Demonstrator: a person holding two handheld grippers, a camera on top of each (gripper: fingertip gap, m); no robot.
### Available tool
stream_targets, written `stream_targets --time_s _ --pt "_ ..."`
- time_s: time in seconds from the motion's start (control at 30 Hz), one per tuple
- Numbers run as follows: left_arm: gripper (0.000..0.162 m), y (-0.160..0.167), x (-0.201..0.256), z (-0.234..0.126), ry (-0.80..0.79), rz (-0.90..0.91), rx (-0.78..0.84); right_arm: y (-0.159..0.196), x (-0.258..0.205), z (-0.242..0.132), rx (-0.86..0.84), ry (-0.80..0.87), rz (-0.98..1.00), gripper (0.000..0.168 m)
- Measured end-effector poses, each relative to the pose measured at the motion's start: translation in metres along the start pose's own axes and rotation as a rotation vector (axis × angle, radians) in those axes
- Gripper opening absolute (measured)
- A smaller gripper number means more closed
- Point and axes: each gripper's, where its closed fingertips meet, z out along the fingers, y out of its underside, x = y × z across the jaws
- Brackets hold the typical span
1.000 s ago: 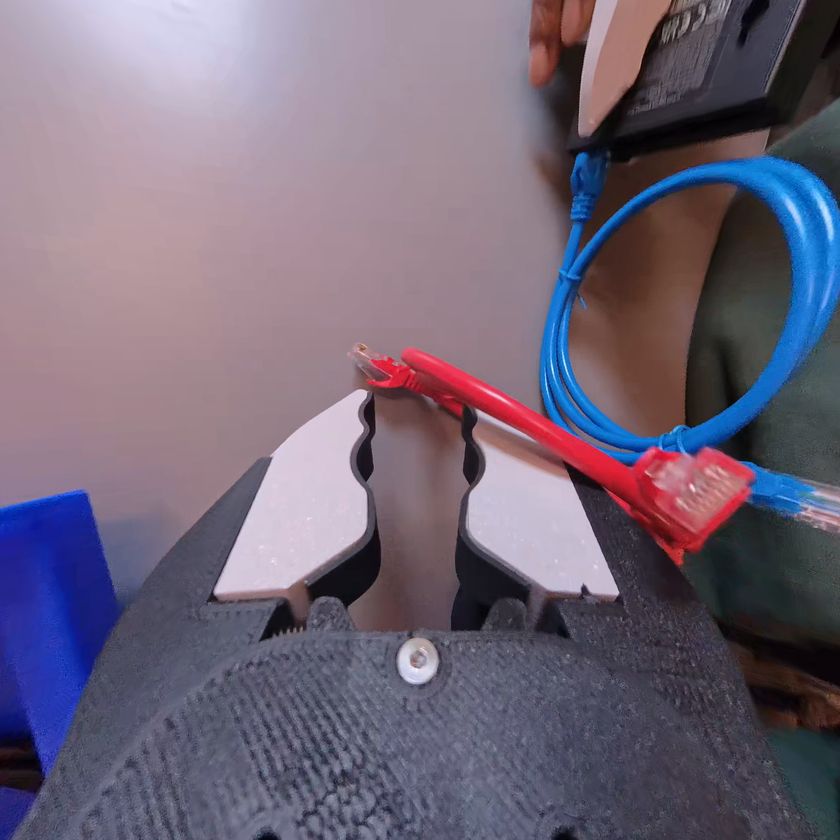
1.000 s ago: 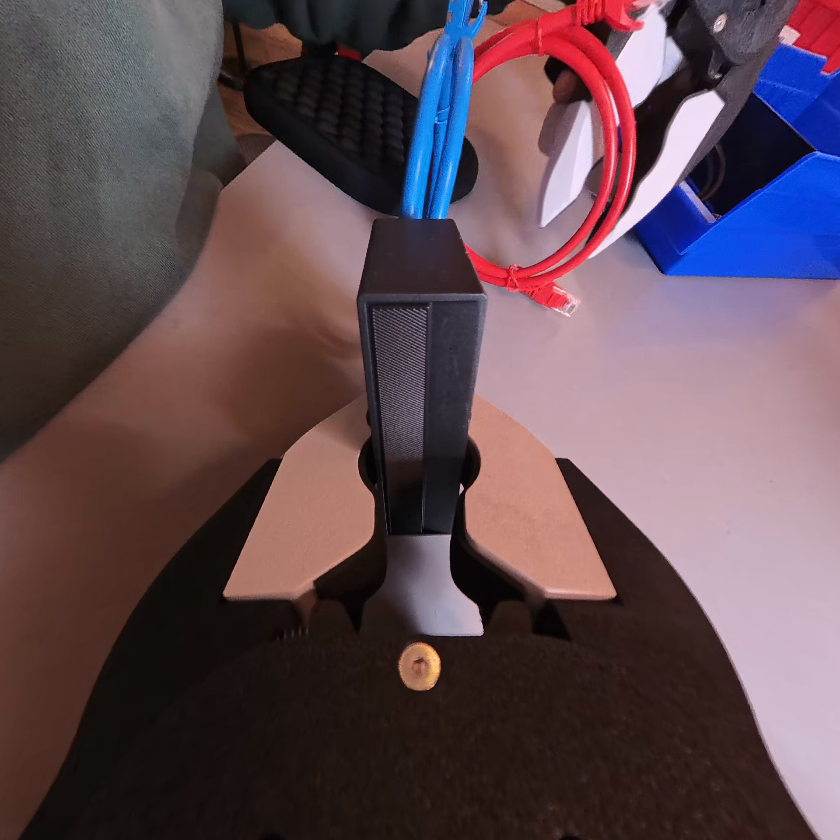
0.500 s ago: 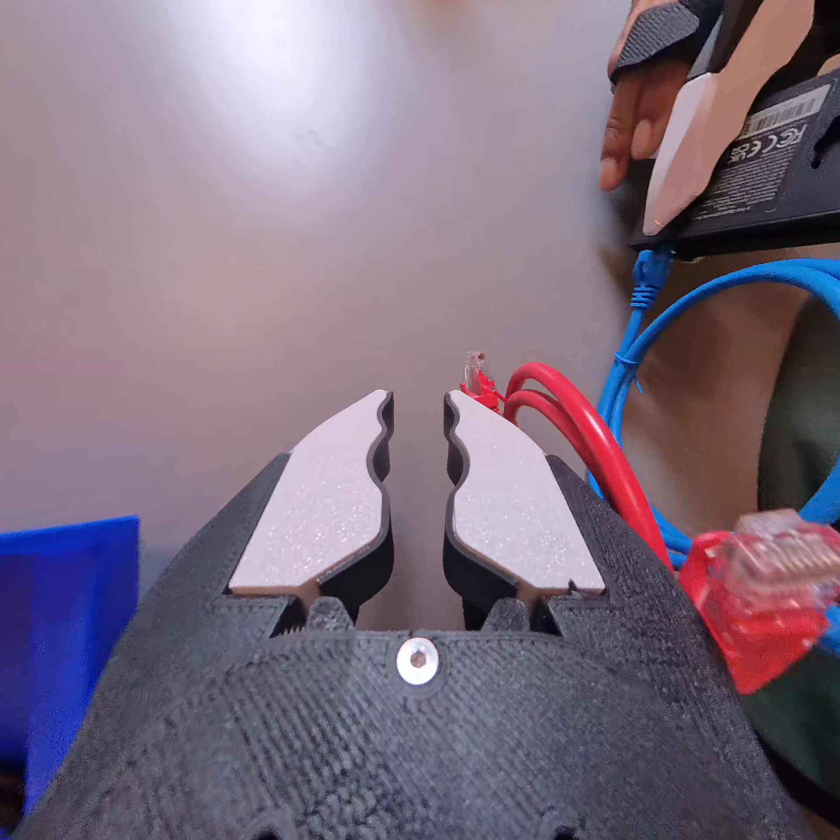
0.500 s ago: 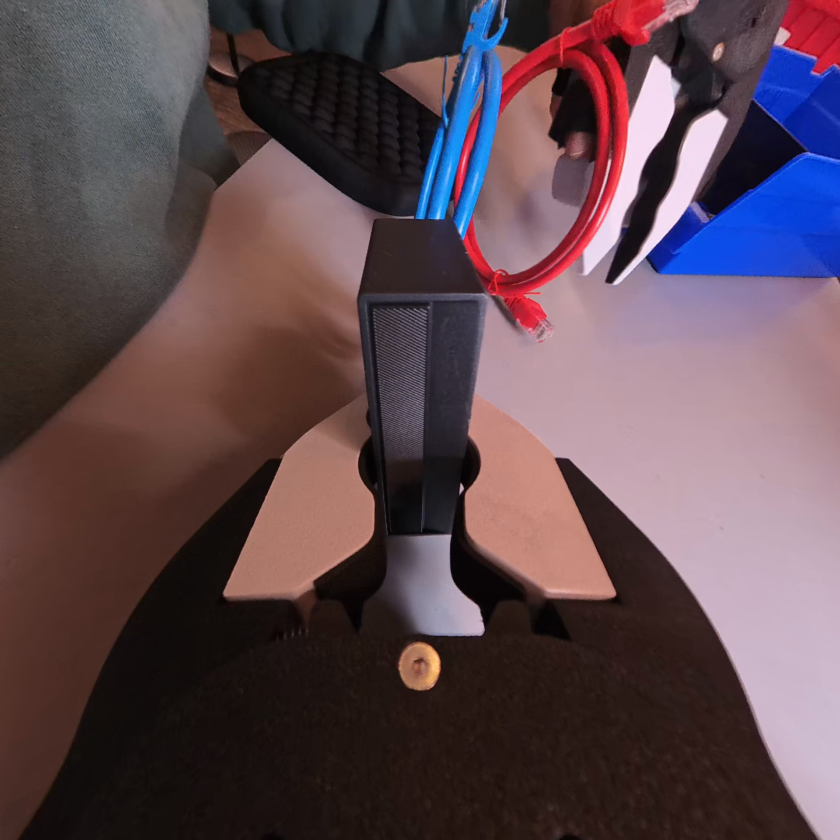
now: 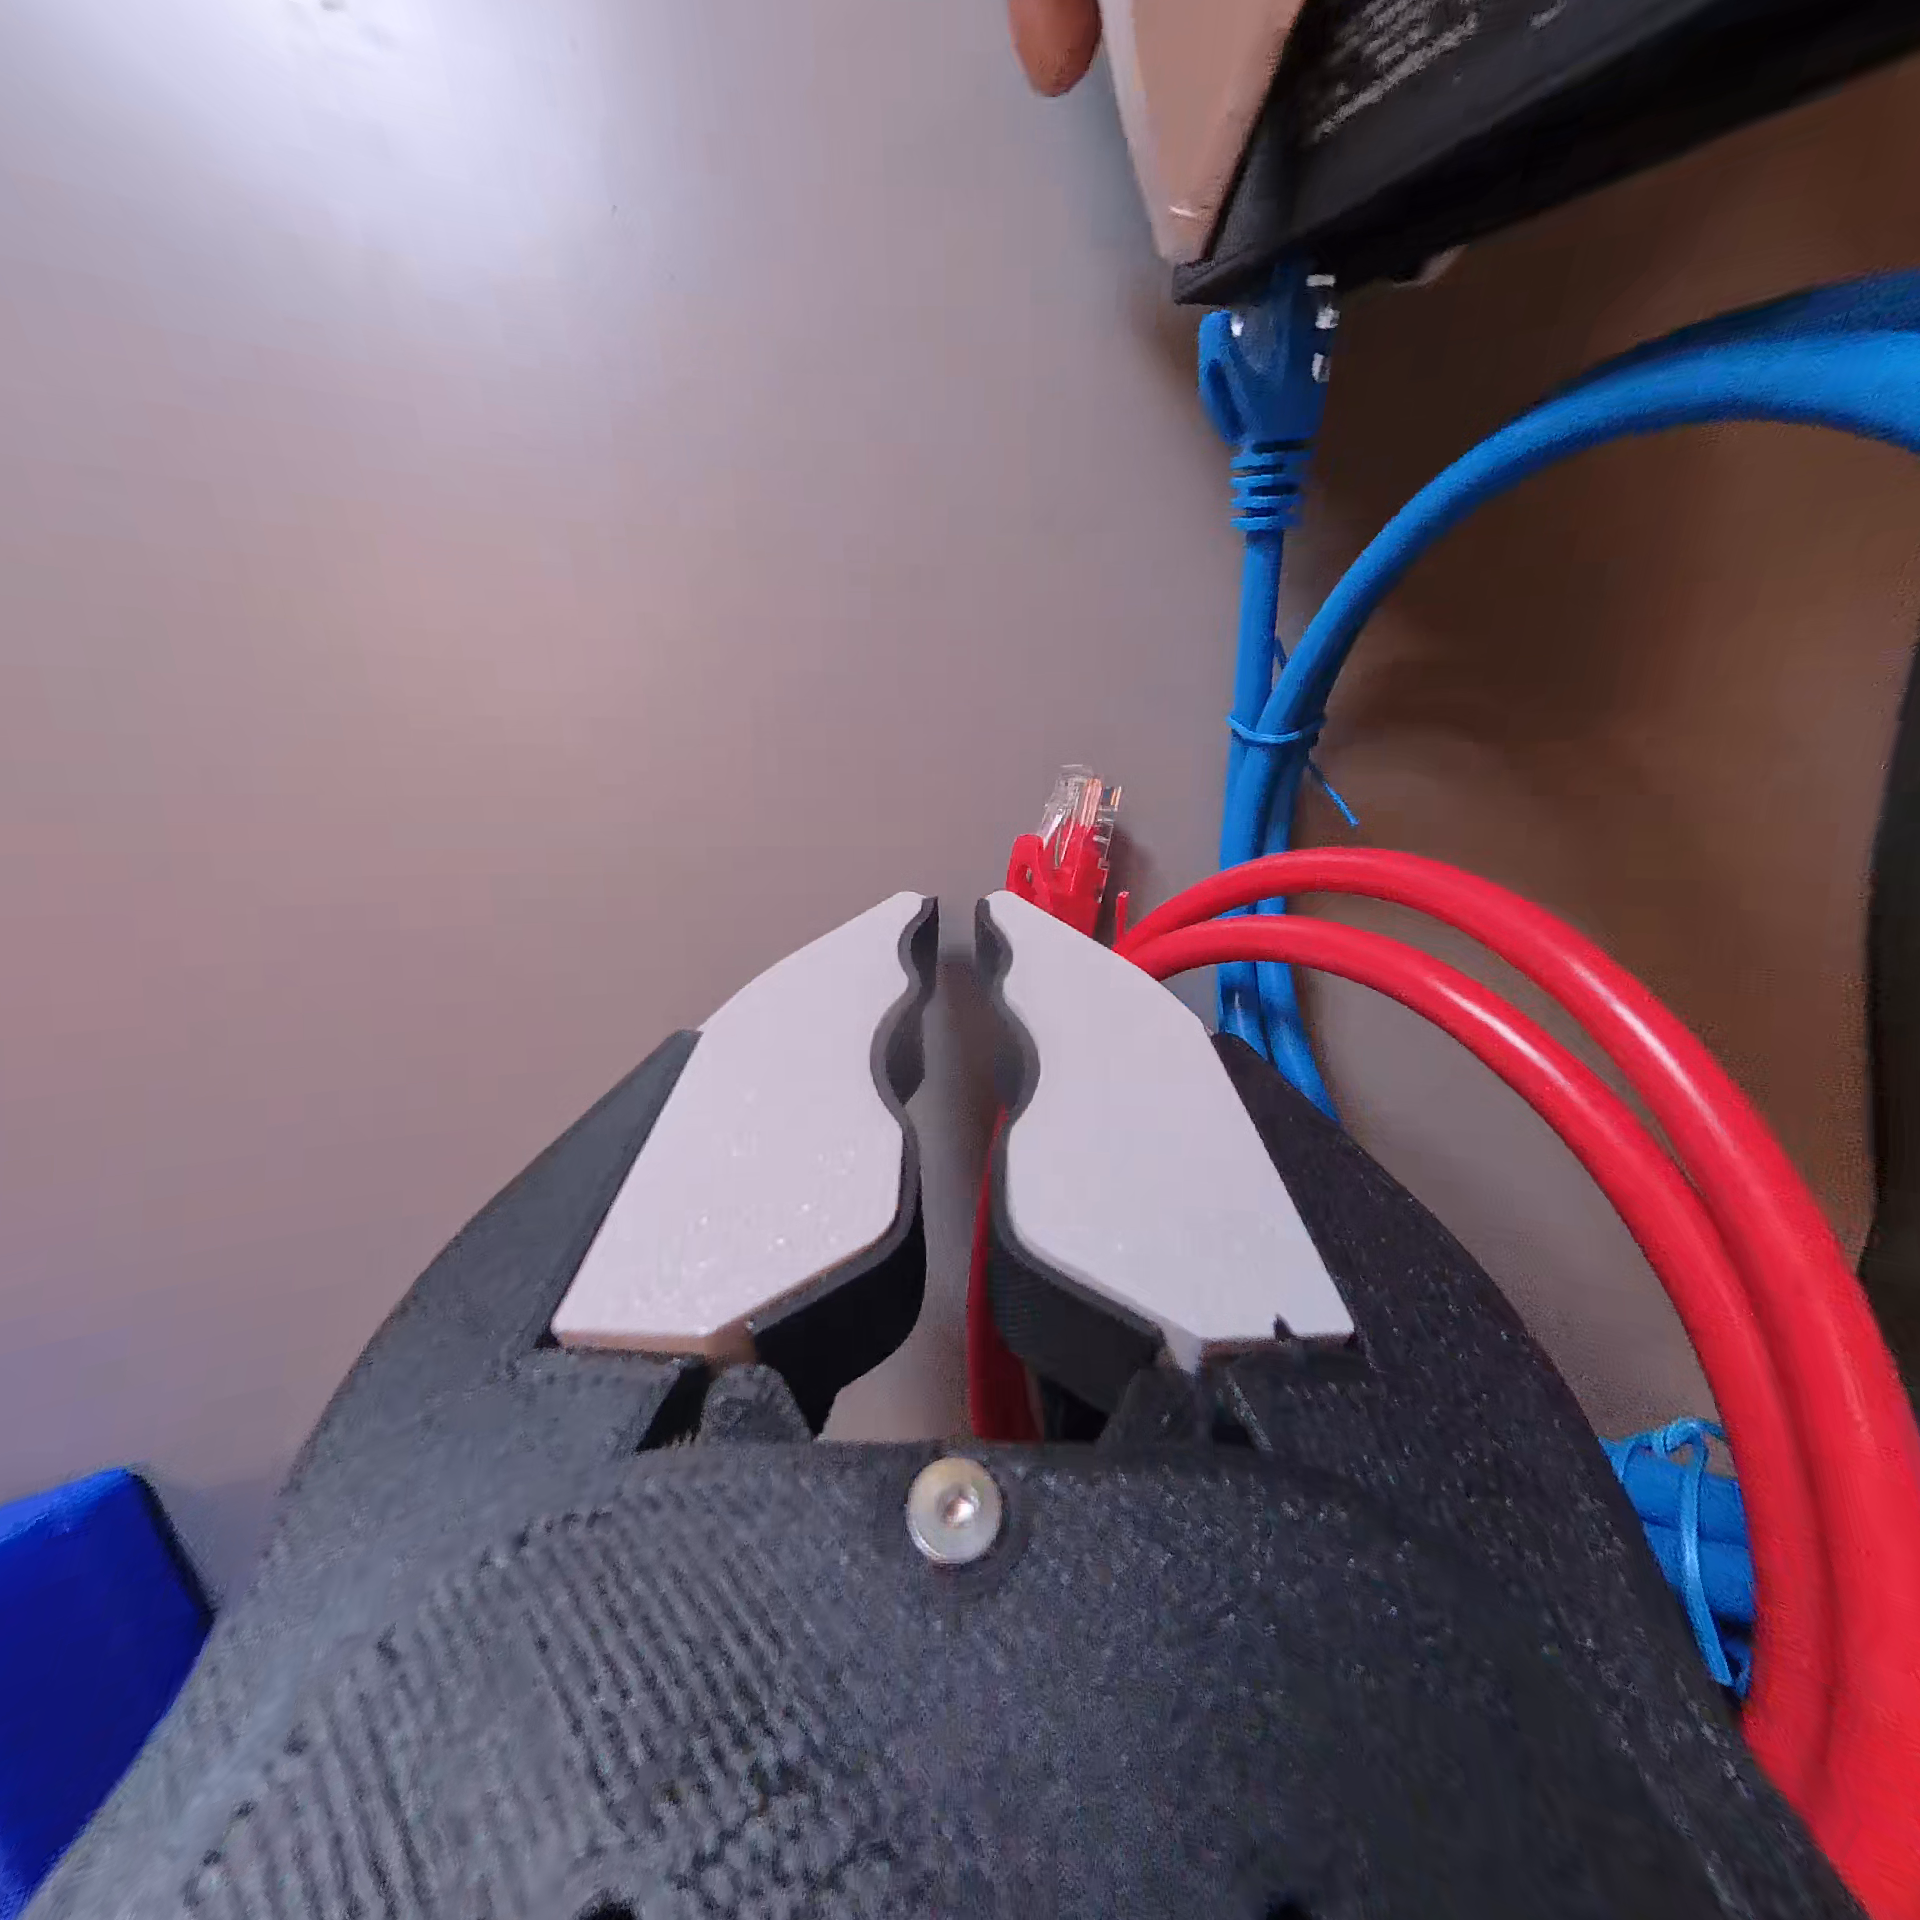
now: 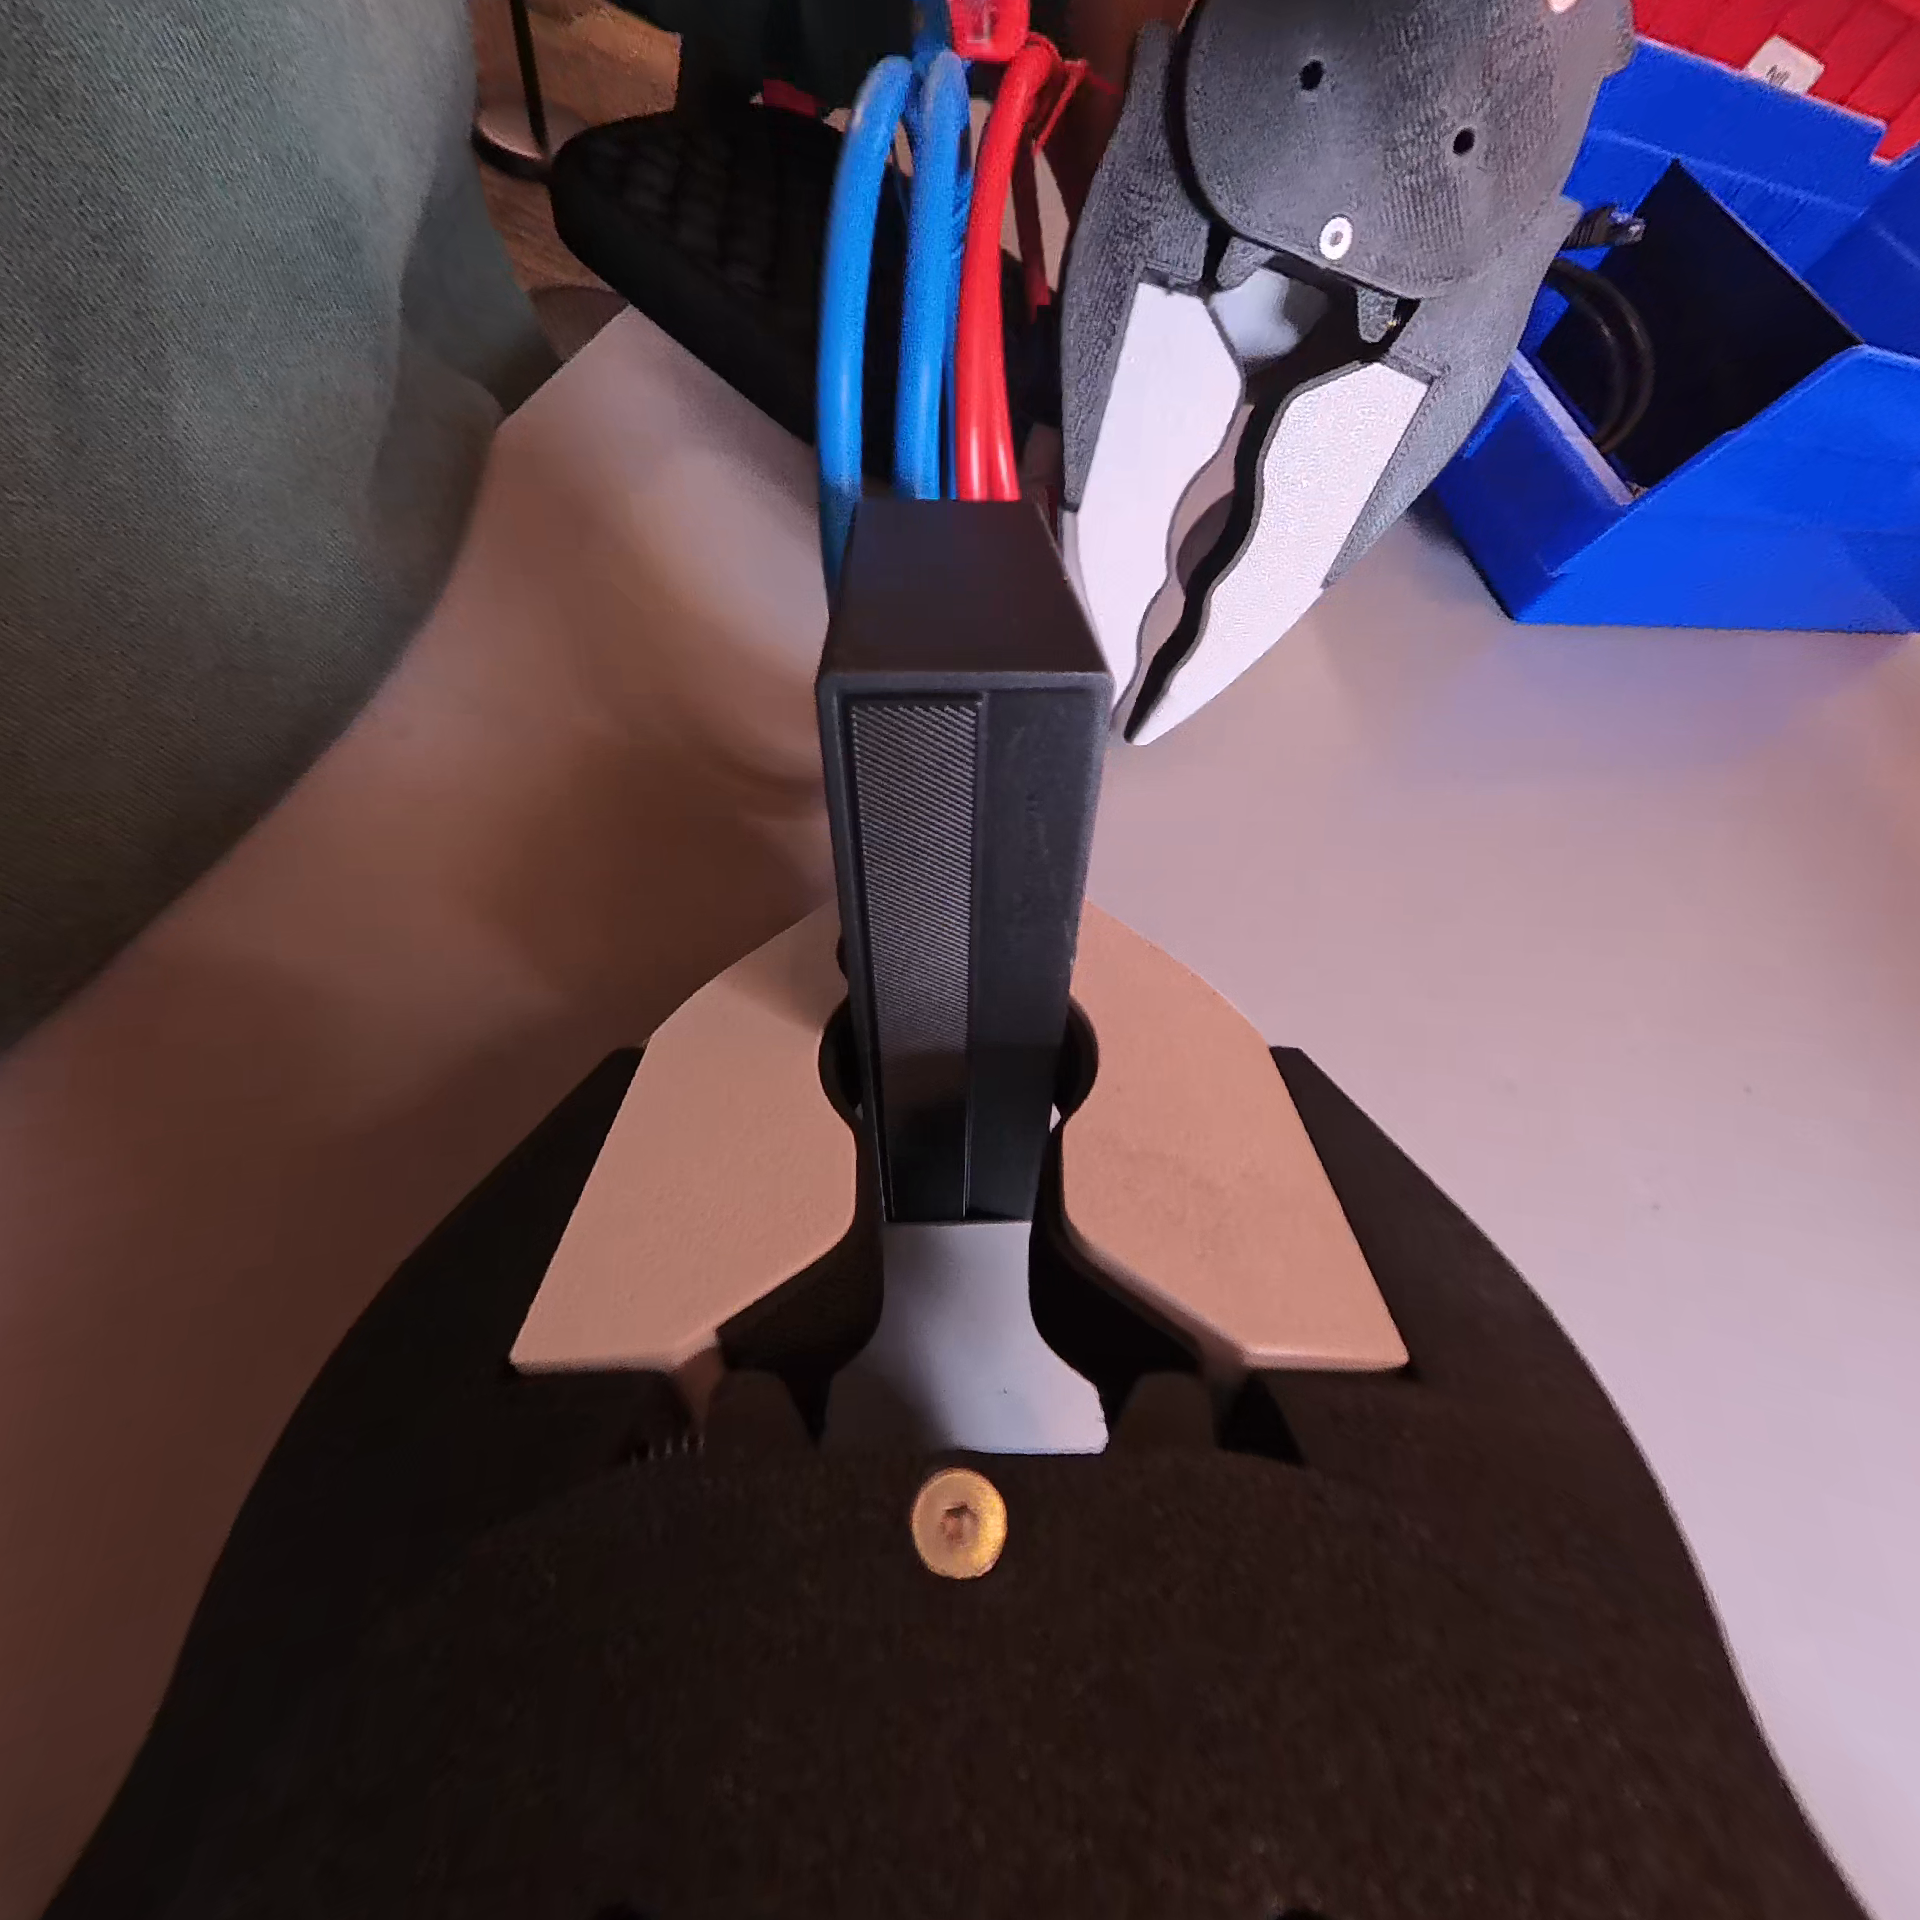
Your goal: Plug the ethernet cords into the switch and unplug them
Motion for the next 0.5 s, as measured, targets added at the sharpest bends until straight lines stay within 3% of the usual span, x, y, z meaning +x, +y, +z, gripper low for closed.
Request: stream_targets --time_s 0.17,0.5 --pt "0.016 -0.001 -0.002 -0.004 0.003 -0.009 0.033 0.001 -0.001 0.0 -0.005 0.0 -0.001 0.03" --pt "0.027 0.001 0.027 -0.024 0.166 0.042 0.09 0.004 -0.003 0.002 -0.02 -0.002 -0.012 0.029"
